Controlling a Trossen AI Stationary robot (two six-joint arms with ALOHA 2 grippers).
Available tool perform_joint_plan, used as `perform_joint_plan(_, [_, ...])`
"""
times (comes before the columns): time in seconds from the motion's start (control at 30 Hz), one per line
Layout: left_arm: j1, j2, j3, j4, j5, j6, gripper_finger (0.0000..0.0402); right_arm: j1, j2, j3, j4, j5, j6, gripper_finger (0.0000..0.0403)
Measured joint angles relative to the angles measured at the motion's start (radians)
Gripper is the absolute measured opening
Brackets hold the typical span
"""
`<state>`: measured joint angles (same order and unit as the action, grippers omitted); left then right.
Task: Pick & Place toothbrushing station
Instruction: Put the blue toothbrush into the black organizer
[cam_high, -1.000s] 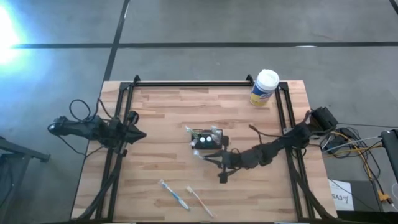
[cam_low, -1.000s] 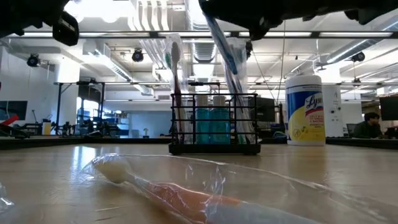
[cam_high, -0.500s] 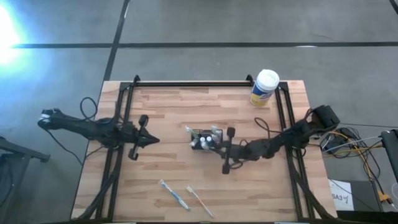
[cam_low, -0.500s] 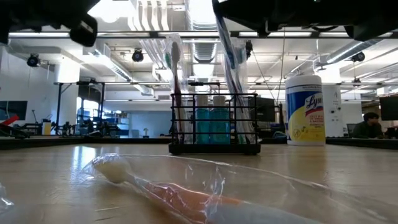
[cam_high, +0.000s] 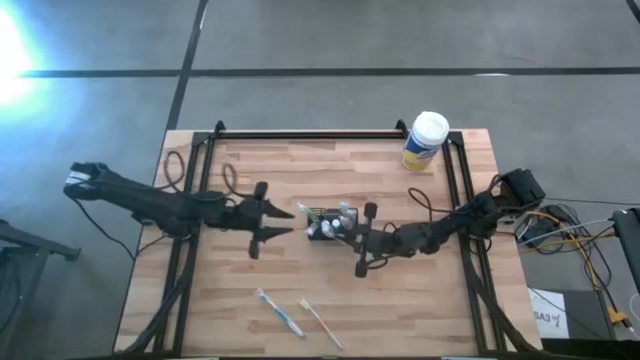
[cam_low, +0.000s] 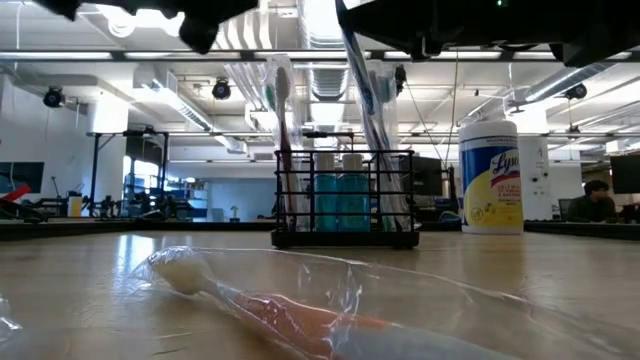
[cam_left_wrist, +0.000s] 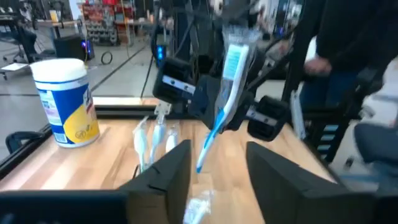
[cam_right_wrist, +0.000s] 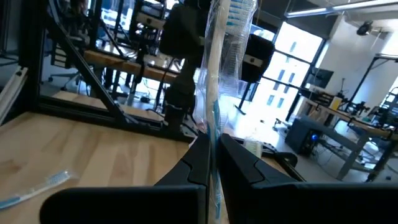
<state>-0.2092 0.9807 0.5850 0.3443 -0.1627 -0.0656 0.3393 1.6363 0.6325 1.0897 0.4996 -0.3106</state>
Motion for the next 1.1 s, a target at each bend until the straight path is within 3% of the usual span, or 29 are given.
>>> perform_joint_plan(0.13, [0.000,0.107,0.082,-0.002,0.000,0.041,0.0193,0.000,0.000,0.011,0.000,0.000,-0.007,0.0013])
perform_joint_plan(0.3, [0.000,0.222,0.138,0.067,0.036,0.088,0.0206,0.001,0.000,0.027,0.000,0.000,-0.022,0.0013])
perform_joint_plan(0.6, [0.003,0.347,0.218,0.104,0.060,0.123,0.0202,0.001,0.001,0.030,0.000,-0.003,-0.030,0.0013])
perform_joint_plan(0.93, [0.008,0.401,0.283,0.135,0.062,0.163,0.0202,0.001,0.002,0.030,0.001,-0.003,-0.030,0.0013])
perform_joint_plan(1.1, [0.011,0.408,0.280,0.139,0.063,0.164,0.0165,0.001,0.002,0.034,0.002,-0.003,-0.031,0.0013])
